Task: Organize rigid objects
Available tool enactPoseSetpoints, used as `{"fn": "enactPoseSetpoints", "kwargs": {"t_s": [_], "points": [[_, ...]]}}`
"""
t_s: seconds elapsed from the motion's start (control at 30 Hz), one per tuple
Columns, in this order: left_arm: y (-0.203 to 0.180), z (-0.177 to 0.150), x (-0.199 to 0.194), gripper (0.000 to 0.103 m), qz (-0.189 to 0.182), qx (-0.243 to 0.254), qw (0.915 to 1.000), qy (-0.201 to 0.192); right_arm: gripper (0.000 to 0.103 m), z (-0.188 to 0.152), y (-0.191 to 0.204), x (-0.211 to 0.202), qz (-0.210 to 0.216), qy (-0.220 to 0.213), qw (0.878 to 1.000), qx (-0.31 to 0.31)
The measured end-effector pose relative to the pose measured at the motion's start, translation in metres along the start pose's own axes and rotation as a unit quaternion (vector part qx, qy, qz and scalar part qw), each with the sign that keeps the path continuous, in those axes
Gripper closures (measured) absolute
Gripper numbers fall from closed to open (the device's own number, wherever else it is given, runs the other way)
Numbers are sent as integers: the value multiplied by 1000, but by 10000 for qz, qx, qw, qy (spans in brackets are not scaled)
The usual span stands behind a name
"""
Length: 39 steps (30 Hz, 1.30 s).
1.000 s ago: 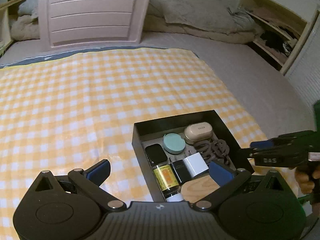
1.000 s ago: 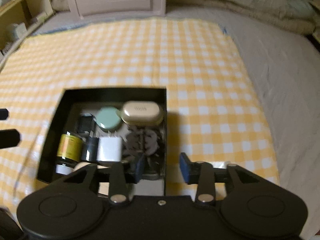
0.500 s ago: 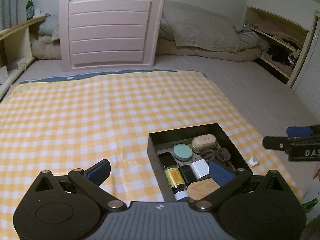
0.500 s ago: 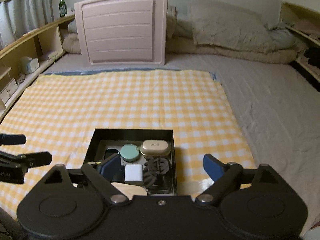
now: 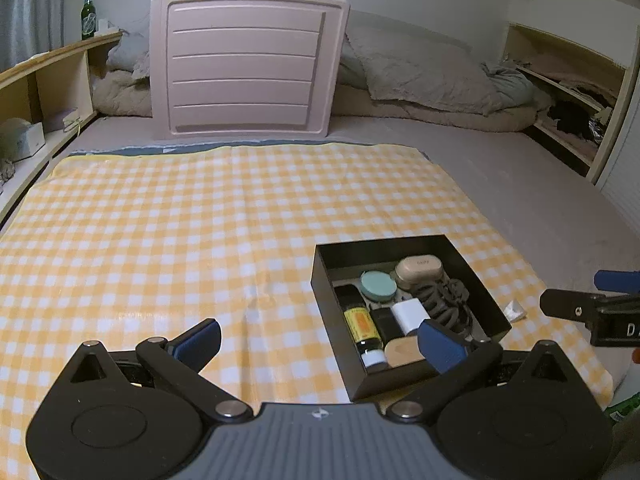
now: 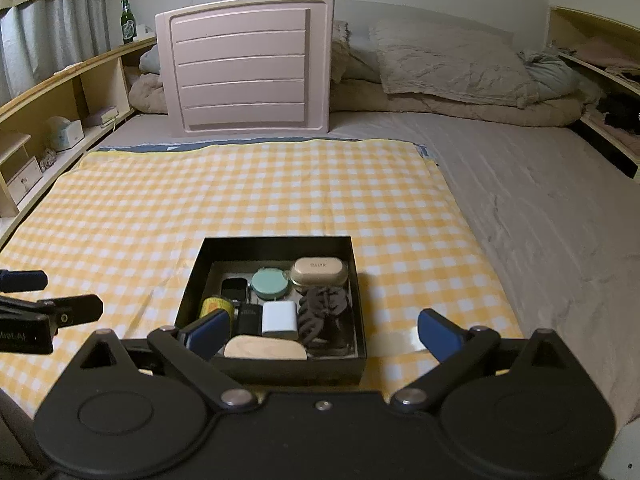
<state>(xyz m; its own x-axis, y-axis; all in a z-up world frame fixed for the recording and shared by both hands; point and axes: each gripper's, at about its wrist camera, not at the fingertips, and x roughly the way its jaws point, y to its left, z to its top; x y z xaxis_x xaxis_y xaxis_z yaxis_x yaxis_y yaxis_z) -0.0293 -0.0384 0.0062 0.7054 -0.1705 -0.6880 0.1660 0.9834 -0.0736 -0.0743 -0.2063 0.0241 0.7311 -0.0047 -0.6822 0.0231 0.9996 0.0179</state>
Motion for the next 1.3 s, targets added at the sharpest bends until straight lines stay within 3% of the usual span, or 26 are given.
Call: {"fn": "enactPoseSetpoints", "kwargs": {"t_s": [0.3,0.73,1.3], "points": [[-3,-15,-5,0,224,47,9997,-34,1,-21,4,0,50,79,9999,141],[-5,-20,-6,0,410,182,9990,-33,1,-24,9,1,46,13,10000,62],[-6,-20,-6,0,390,216,9990,-14,1,-26,6,1,66,20,9999,82]]}}
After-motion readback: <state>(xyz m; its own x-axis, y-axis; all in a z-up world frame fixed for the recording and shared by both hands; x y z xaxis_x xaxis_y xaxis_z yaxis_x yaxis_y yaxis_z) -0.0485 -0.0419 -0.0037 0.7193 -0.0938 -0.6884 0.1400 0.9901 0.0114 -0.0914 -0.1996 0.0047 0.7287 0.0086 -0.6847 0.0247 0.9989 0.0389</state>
